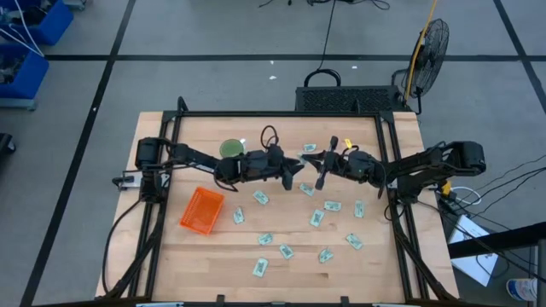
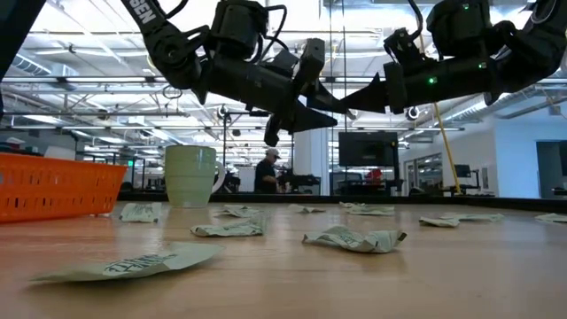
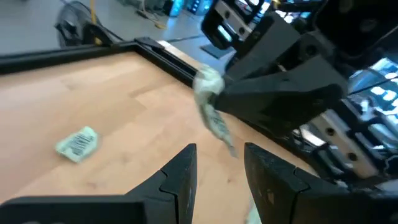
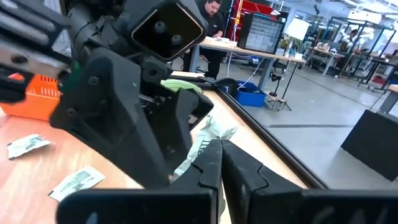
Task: Pick and place Stevia / Truvia into bins
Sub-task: Put the stevia packet into the orange bin
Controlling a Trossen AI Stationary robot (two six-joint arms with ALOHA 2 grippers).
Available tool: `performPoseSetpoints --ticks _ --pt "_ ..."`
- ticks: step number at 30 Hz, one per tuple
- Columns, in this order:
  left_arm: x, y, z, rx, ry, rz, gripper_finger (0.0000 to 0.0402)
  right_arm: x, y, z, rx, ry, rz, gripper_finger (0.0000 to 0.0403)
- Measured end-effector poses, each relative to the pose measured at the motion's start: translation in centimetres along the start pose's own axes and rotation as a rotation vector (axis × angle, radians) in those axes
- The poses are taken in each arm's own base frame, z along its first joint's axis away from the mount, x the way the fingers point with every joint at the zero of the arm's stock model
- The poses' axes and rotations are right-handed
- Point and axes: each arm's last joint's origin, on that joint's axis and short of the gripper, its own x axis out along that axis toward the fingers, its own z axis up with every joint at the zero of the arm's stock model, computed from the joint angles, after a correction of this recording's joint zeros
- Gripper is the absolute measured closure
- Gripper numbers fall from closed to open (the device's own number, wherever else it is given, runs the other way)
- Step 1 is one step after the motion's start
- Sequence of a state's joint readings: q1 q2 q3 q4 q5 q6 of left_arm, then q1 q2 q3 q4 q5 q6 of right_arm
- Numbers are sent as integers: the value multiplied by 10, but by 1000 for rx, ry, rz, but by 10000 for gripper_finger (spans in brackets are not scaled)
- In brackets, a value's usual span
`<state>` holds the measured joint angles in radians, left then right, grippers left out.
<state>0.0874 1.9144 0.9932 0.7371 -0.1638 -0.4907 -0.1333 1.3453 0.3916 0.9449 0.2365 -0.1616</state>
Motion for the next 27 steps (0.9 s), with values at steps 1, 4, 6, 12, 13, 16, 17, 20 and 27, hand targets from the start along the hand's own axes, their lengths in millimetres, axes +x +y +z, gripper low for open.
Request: performPoseSetpoints --ticks 1,4,6,12,13,16,17,20,27 --pt "0 0 1 6 -9 -1 263 0 0 0 6 0 0 399" --pt "0 -1 4 15 -37 -17 263 0 0 0 16 0 1 399" --pt "0 -1 4 23 -41 -13 264 0 0 0 18 0 1 399" --pt "1 3 7 54 -46 -4 269 0 0 0 19 -3 1 399" --pt "1 4 7 57 -47 -2 274 0 0 1 20 -7 1 399" --pt "1 7 8 64 -47 -3 303 0 0 1 21 -9 1 399" --pt "1 7 9 65 -44 -8 315 0 0 1 21 -9 1 399" --pt "2 9 10 65 -37 -22 353 0 0 1 21 -9 1 399" --pt "2 9 10 66 -29 -38 387 0 0 0 49 -1 3 379"
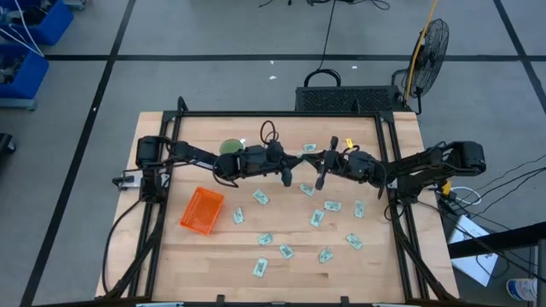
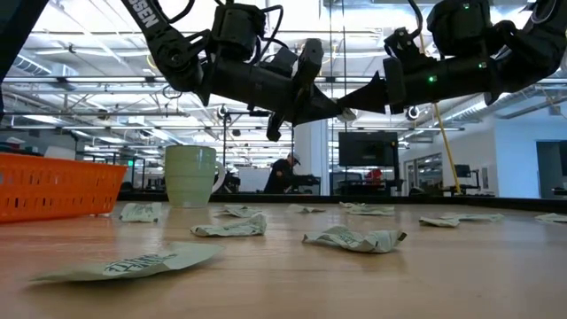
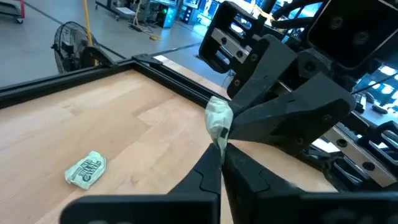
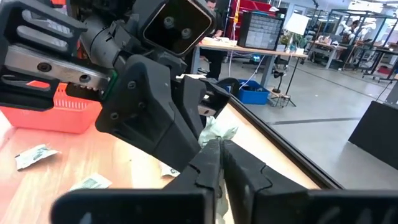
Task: Pick and place Stevia / Truvia into bins
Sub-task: Put the stevia packet into the orange bin
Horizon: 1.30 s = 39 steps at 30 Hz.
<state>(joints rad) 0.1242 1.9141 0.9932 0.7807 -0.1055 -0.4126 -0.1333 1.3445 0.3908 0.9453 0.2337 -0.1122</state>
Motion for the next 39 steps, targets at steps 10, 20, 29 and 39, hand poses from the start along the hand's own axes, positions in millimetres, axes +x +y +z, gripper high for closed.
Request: performPoseSetpoints --ticks 10,20,29,39 --pt "-1 1 -1 70 29 10 396 0 0 -1 -9 16 -4 276" --pt "-81 -12 50 129 434 170 398 -10 4 -17 -81 67 26 251" --pt "-195 -52 25 48 947 537 400 -16 1 -24 -78 69 17 253" --pt "-230 -63 -34 -88 1076 698 394 -16 1 -23 -47 59 15 254"
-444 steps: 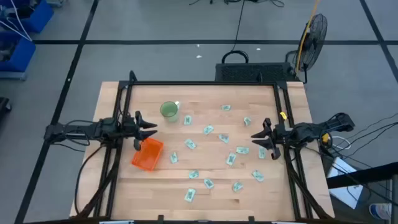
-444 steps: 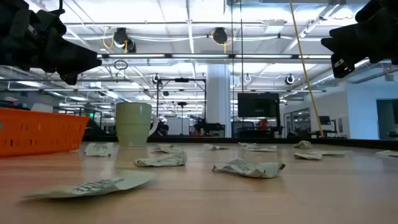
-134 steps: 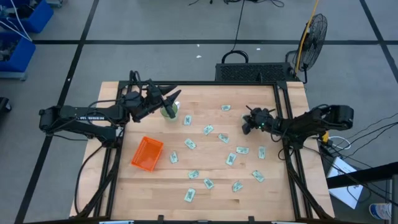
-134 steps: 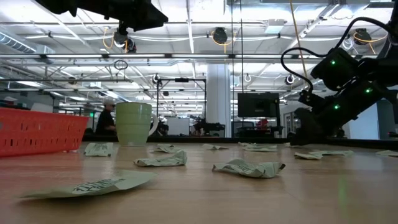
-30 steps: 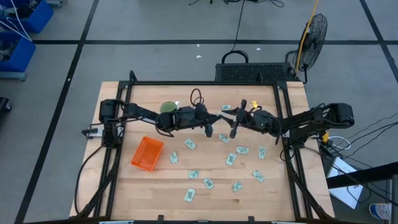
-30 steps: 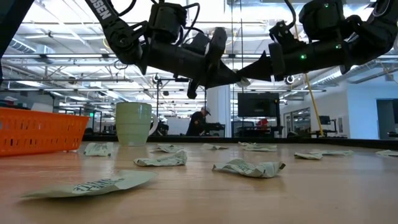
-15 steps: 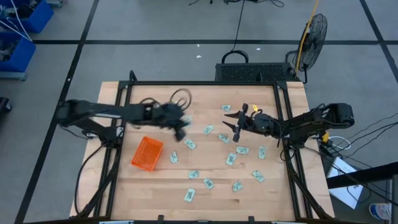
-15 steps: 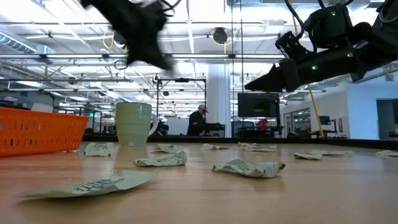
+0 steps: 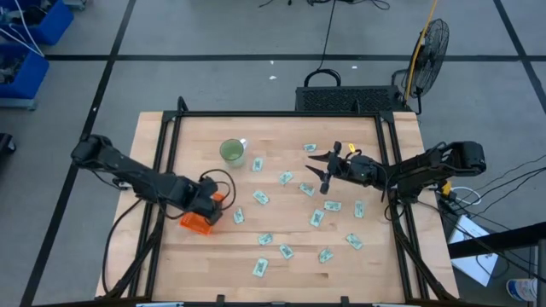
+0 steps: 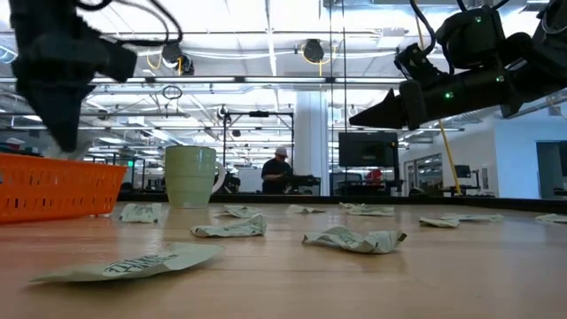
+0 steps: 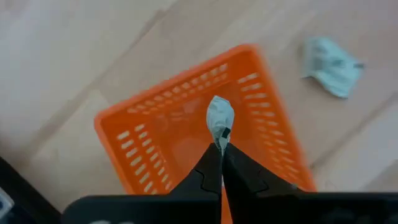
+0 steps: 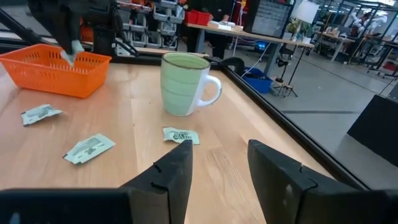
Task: Pick and place Stevia / Truvia into bins
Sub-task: Put the stevia packet into the orange bin
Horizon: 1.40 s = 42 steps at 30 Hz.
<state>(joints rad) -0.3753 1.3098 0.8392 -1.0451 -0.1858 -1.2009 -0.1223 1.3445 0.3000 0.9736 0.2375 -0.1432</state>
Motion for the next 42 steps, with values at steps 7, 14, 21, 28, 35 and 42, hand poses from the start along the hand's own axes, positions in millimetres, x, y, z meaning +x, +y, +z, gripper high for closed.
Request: performPoseSetpoints --ticks 7,14,21,28,35,42 --pt "20 9 -9 -39 43 34 390 0 0 1 12 -11 -2 255" --pt "21 -3 -5 95 -15 -95 352 0 -1 2 54 -22 -6 235" --pt "20 -3 -3 111 -19 -97 325 0 -1 2 32 -17 -7 224" --pt "-9 -13 18 185 -60 -159 337 4 -10 0 53 24 -41 225" --pt "-68 -21 58 344 -396 -106 341 40 -15 21 -7 226 -76 216" --pt "-93 -18 79 319 -616 10 341 67 -38 -6 -5 509 -261 219"
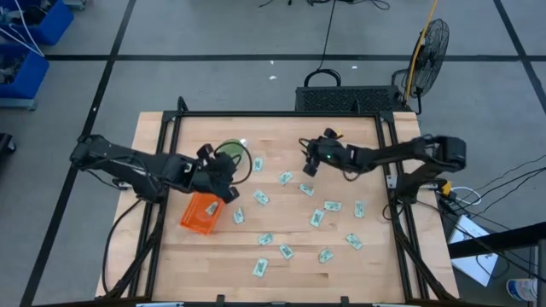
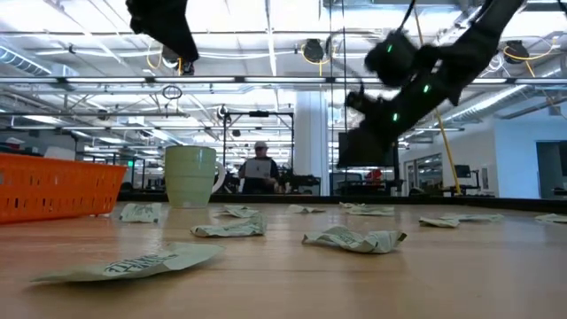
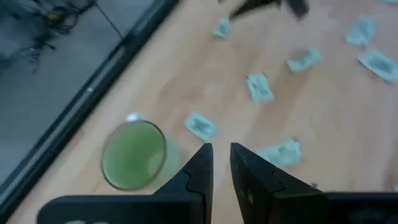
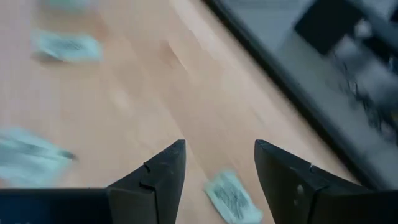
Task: Pick and place Stevia / Truvia into bins
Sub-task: Put the stevia packet into the orange bin
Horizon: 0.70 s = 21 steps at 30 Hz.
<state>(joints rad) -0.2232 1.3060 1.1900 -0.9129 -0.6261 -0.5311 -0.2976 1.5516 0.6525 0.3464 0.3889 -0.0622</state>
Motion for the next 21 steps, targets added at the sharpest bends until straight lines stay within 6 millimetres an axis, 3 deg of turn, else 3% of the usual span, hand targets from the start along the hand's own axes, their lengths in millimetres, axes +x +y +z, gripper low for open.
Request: performPoseSetpoints --ticks 11,21 --pt "14 6 -9 14 42 48 341 45 -18 -35 100 110 -89 219" --pt "16 6 -11 13 49 52 341 51 -24 -40 179 125 -18 233"
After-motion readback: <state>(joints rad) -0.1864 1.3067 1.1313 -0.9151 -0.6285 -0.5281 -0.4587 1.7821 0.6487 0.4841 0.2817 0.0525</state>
